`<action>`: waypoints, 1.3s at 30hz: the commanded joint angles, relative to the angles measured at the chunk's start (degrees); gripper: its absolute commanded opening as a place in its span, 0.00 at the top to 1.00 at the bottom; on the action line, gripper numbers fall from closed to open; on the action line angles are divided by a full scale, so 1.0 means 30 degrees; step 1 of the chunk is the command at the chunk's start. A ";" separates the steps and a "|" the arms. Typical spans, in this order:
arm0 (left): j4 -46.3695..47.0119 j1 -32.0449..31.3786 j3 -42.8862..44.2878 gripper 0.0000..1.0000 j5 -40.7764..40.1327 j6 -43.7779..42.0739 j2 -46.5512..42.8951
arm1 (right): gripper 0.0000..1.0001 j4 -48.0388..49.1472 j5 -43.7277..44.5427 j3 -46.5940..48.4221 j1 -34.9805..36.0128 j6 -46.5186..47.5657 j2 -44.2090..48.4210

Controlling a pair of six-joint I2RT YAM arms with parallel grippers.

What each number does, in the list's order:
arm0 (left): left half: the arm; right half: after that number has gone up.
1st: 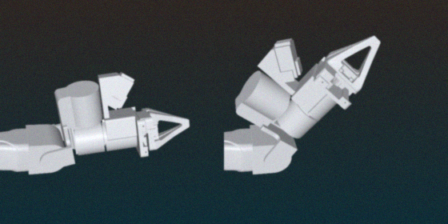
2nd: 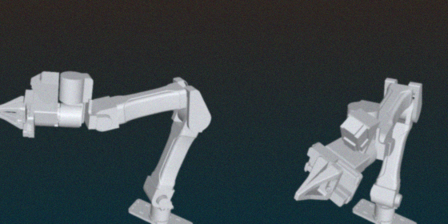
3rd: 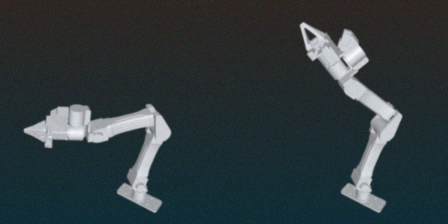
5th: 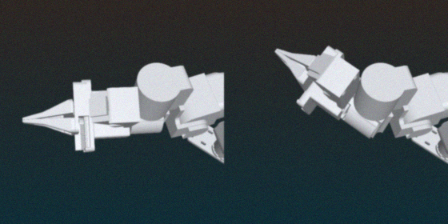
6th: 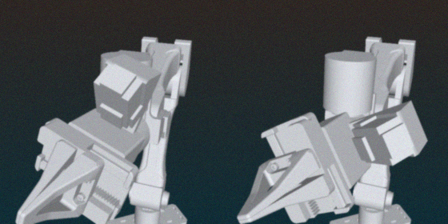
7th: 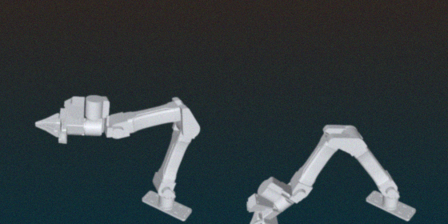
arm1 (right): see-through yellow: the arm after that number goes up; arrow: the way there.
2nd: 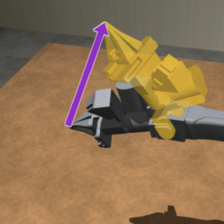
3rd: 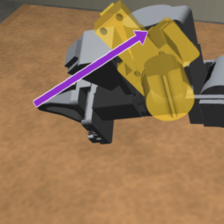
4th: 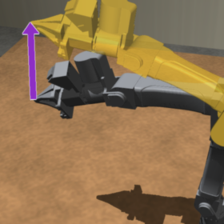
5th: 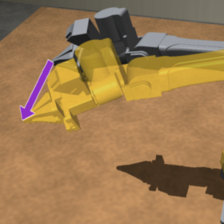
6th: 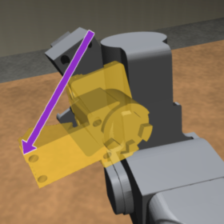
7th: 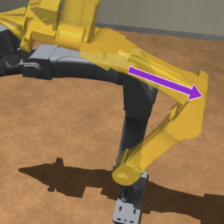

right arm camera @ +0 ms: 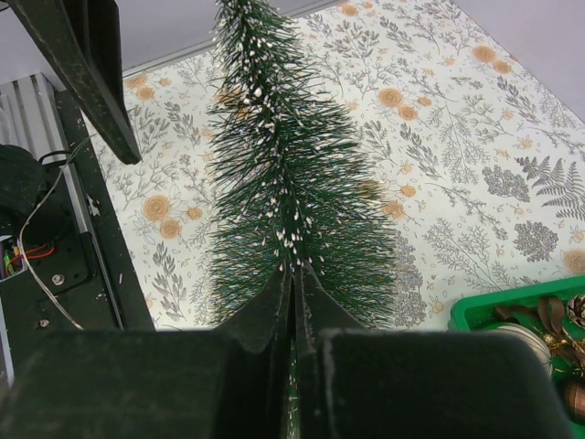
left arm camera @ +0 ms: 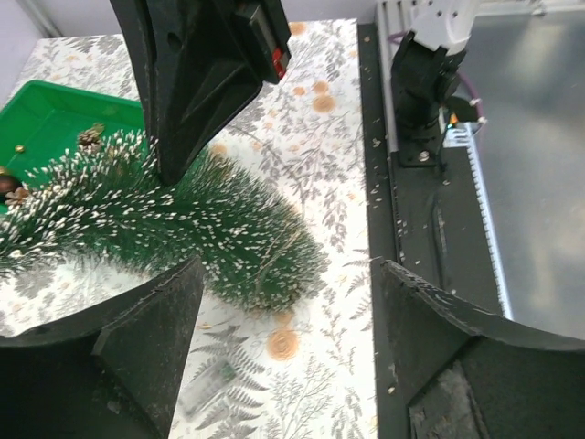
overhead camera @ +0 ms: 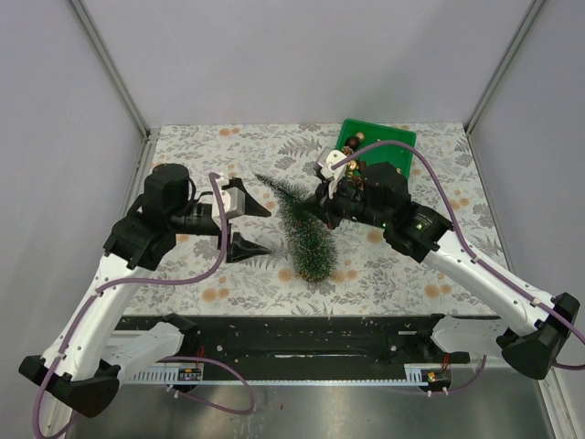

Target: Decorate the small christmas tree

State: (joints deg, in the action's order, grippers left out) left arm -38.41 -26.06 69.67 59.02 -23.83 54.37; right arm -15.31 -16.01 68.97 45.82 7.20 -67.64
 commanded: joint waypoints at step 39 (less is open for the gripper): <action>0.6003 0.1745 -0.4445 0.98 -0.8922 0.4803 -0.0020 | 1.00 0.0912 -0.1721 -0.0226 -0.0450 -0.1256 0.2037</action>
State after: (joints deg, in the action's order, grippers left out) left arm -31.53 -21.08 55.64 38.22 -20.64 52.40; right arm -16.62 -17.87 68.38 44.99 5.96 -63.86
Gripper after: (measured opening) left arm 0.034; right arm 0.022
